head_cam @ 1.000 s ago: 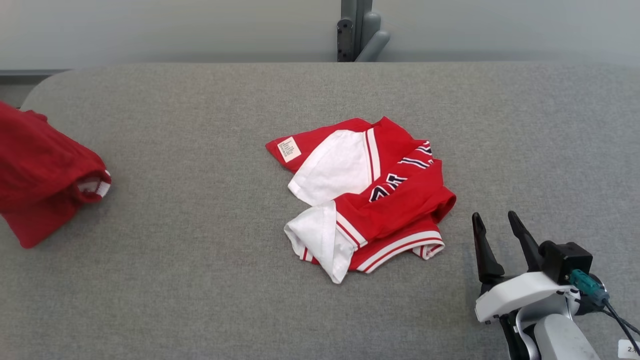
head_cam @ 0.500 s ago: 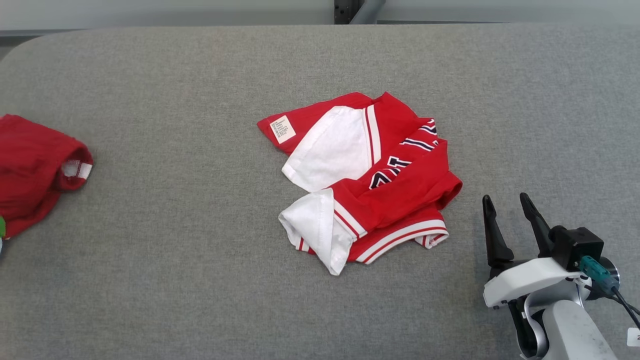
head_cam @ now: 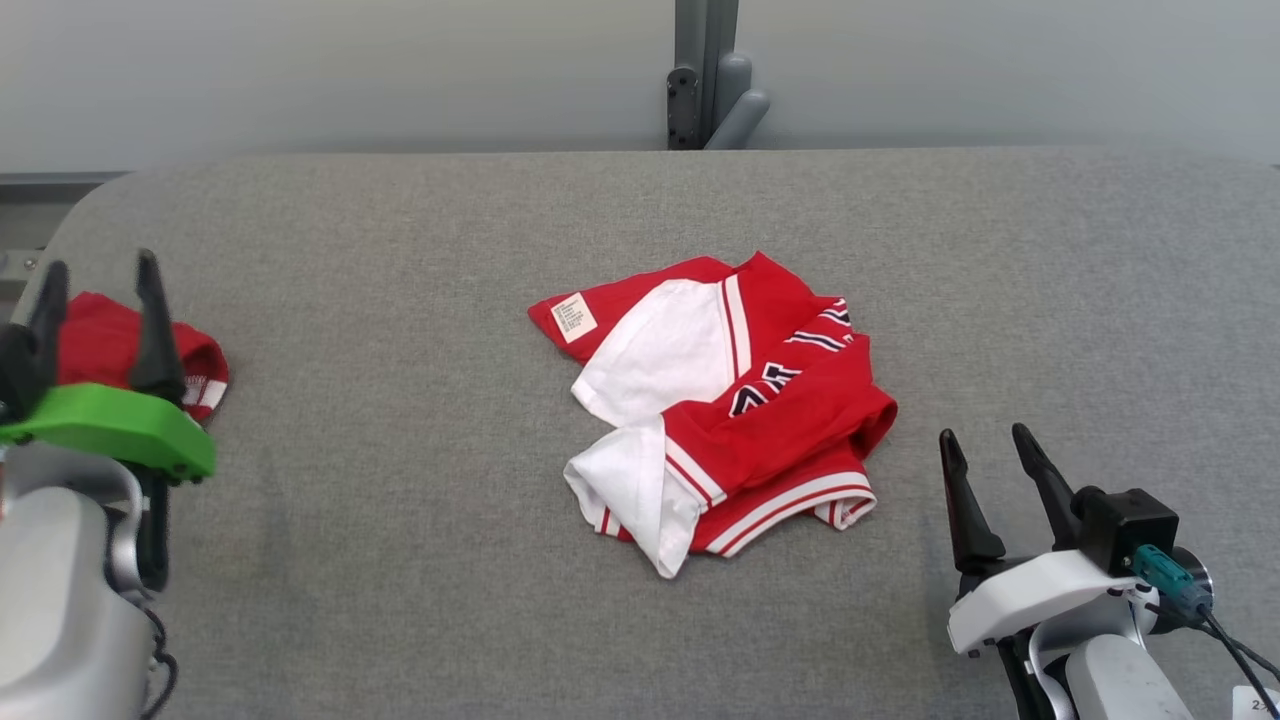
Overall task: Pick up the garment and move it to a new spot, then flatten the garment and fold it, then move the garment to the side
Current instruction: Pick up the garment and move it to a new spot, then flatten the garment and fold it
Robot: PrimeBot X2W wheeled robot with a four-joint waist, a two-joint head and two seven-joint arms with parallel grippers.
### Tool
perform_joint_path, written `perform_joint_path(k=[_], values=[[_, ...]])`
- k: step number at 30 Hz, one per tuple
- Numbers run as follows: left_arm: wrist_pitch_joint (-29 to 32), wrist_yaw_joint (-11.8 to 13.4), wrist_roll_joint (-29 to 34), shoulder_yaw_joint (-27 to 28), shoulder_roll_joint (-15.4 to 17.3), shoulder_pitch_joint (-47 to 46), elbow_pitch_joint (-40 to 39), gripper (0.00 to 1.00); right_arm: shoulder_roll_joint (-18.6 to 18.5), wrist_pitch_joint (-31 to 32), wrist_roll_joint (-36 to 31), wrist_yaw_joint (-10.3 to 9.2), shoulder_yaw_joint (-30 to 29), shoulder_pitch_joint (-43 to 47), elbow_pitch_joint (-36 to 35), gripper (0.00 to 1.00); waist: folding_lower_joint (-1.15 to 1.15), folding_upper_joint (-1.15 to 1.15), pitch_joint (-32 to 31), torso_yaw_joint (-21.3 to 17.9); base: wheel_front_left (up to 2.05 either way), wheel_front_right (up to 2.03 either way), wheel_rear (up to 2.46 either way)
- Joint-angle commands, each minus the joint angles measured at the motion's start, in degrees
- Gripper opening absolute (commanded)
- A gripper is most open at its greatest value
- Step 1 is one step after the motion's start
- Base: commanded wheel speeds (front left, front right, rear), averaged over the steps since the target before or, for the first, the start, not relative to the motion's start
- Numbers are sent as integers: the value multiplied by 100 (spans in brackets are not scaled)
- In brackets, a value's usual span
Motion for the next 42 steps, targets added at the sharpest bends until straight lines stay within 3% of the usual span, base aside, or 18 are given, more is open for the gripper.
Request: perform_joint_path(k=[1, 8, 20, 29, 34, 42], values=[[0, 55, 111, 84, -267, 341, -193, 100, -11, -4, -51, -6, 17, 111, -9, 100, 0, 0, -261, -199, 0, 0, 0], [-2, 88, 473, 498, -959, 1377, -694, 100, -1, -4, -79, -6, 116, 211, -46, 100, 0, 0, -417, -528, 0, 0, 0], [-2, -271, 1220, 1372, -1992, 2949, -1346, 100, 7, -4, 57, -6, 270, 310, 19, 100, 0, 0, -505, -783, 0, 0, 0], [-2, -592, 1649, 1430, -2244, 3157, -1235, 100, 7, -4, 77, -6, 317, 260, 46, 100, 0, 0, -415, -668, 0, 0, 0], [-1, -690, 1610, 1135, -2268, 3018, -1160, 100, 7, -3, 79, -6, 365, 229, 34, 100, 0, 0, -342, -562, 0, 0, 0], [-2, -764, 1272, -580, -2261, 2518, -888, 100, 6, -3, 98, -6, 535, -1, 44, 100, 0, 0, 78, -519, 0, 0, 0]])
